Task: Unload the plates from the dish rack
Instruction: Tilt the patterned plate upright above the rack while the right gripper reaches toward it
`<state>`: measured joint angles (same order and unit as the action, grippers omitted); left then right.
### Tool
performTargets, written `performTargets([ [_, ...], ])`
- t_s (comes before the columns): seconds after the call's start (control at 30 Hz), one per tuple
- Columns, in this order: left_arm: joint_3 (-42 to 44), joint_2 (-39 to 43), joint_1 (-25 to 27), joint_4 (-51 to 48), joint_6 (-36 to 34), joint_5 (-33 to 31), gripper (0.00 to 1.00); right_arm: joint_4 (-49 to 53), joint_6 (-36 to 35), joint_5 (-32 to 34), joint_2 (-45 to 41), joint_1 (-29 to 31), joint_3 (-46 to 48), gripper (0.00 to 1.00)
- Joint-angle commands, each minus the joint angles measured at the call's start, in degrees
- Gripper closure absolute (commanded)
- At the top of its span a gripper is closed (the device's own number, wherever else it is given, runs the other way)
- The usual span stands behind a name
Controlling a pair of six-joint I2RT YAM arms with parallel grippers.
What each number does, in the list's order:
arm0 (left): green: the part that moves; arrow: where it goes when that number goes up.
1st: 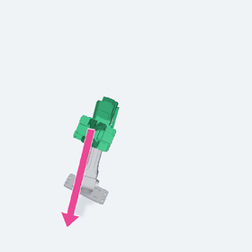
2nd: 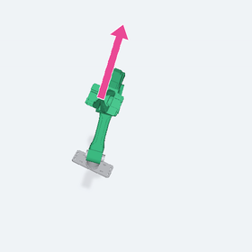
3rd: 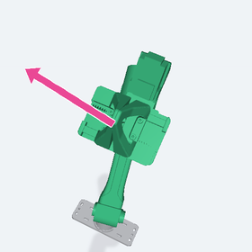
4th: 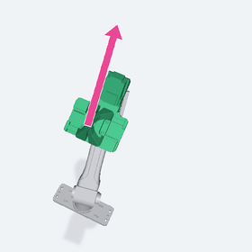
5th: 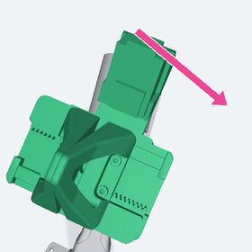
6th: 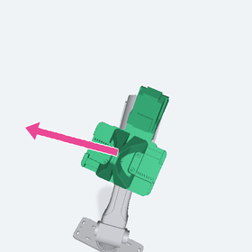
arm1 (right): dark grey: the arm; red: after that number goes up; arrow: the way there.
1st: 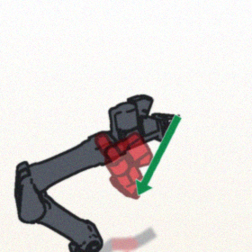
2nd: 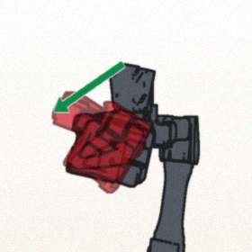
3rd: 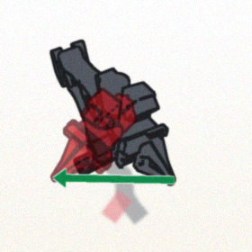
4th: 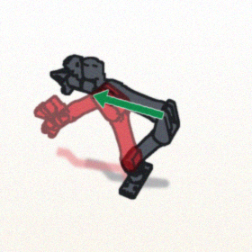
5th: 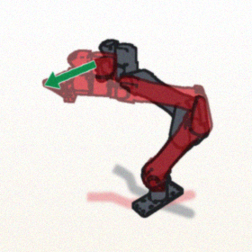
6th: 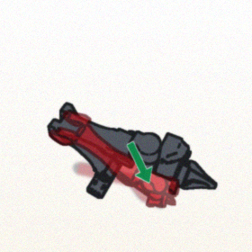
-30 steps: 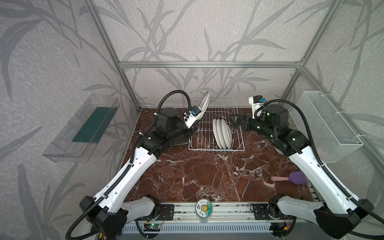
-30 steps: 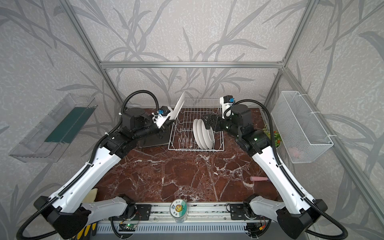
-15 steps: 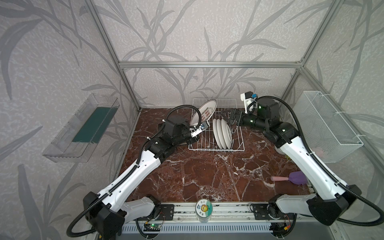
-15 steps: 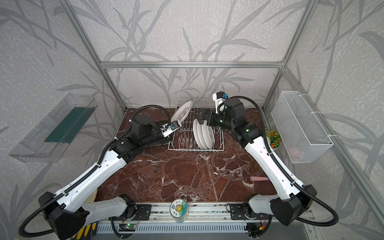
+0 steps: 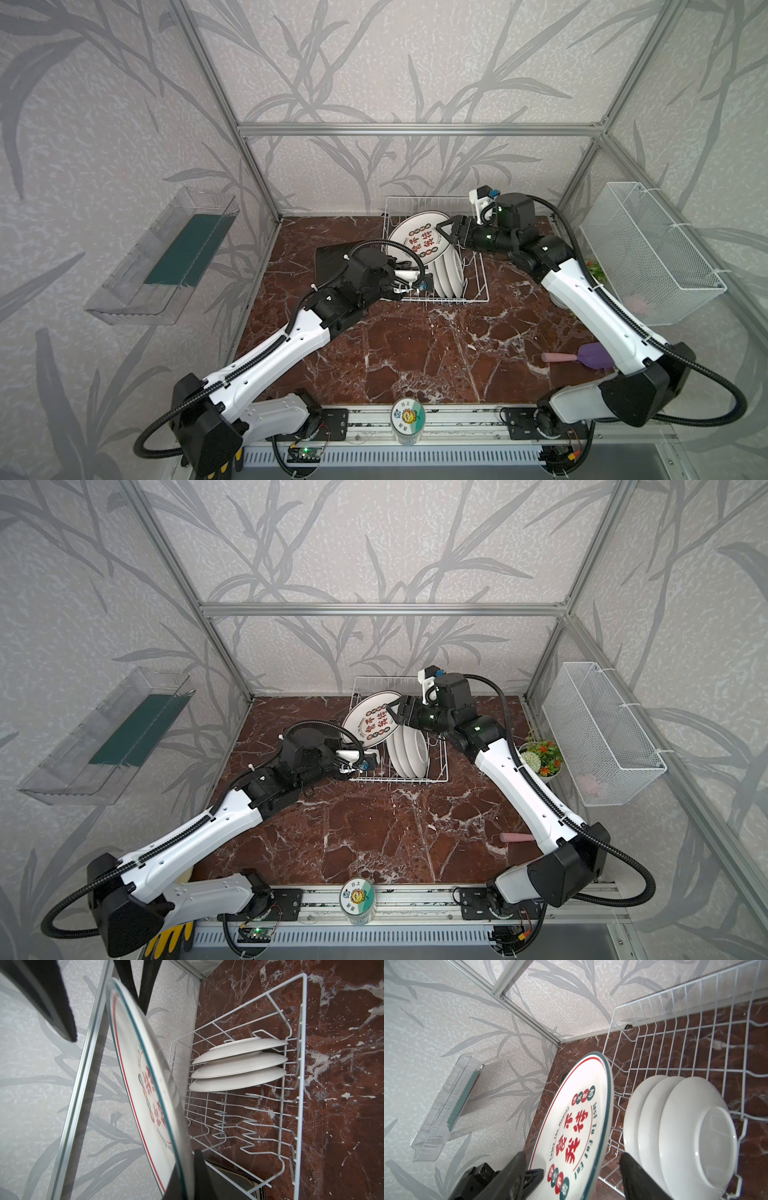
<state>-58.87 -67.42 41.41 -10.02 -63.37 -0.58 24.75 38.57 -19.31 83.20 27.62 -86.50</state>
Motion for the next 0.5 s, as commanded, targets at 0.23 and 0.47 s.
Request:
performTargets([
  [0.23,0.65,1.35,1.22,8.40,-8.25,-4.17,1.00,0.83,3.12,0.58,1.91,-0.11,-0.12,0.59],
  [0.47,1.58,0.47,1.84,9.49,-10.63,-5.73,1.00,2.36,3.69,0.77,3.36,-0.13,-0.21,0.76],
])
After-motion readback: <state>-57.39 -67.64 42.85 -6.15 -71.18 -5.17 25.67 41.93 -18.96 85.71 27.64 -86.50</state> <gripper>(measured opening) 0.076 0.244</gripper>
